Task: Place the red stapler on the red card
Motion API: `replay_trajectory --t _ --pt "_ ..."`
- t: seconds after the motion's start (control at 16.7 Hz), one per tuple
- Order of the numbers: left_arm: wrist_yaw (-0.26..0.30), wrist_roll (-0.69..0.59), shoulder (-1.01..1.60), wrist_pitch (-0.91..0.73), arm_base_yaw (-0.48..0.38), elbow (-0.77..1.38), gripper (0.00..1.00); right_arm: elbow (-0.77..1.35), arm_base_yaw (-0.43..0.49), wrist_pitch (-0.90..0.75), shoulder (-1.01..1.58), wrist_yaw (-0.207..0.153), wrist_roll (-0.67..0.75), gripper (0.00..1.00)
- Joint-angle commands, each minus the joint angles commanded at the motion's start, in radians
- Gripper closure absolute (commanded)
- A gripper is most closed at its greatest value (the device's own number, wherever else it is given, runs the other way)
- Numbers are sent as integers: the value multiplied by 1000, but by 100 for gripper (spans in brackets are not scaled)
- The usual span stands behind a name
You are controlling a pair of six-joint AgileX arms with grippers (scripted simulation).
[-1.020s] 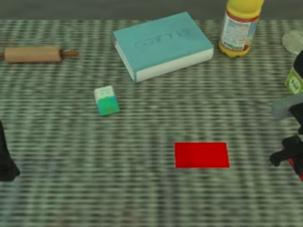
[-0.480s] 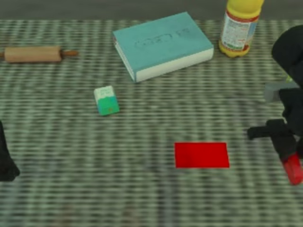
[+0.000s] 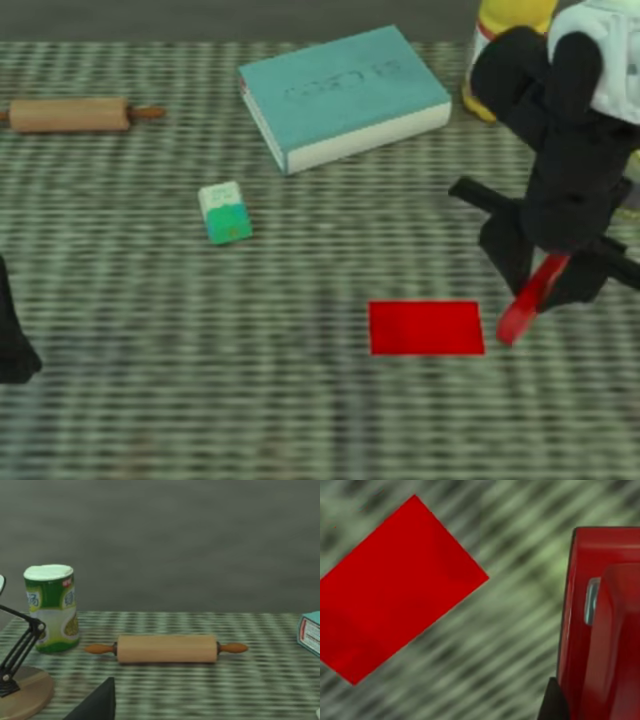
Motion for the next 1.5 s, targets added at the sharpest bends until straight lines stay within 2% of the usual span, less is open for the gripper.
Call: replay_trajectory --t 0.3,0.48,0.6,0.78,1.2,1.5 --pt "0 0 0 0 0 0 0 152 67 -23 120 -1 568 100" --pt "0 0 0 0 0 0 0 220 96 -20 160 0 807 100" --pt "0 0 0 0 0 0 0 252 109 -14 174 1 915 100" --pt "0 0 0 0 0 0 0 275 119 -6 180 2 997 100" --pt "0 0 0 0 0 0 0 259 114 12 181 2 1002 100" --pt "0 0 0 0 0 0 0 127 116 208 237 2 1004 100"
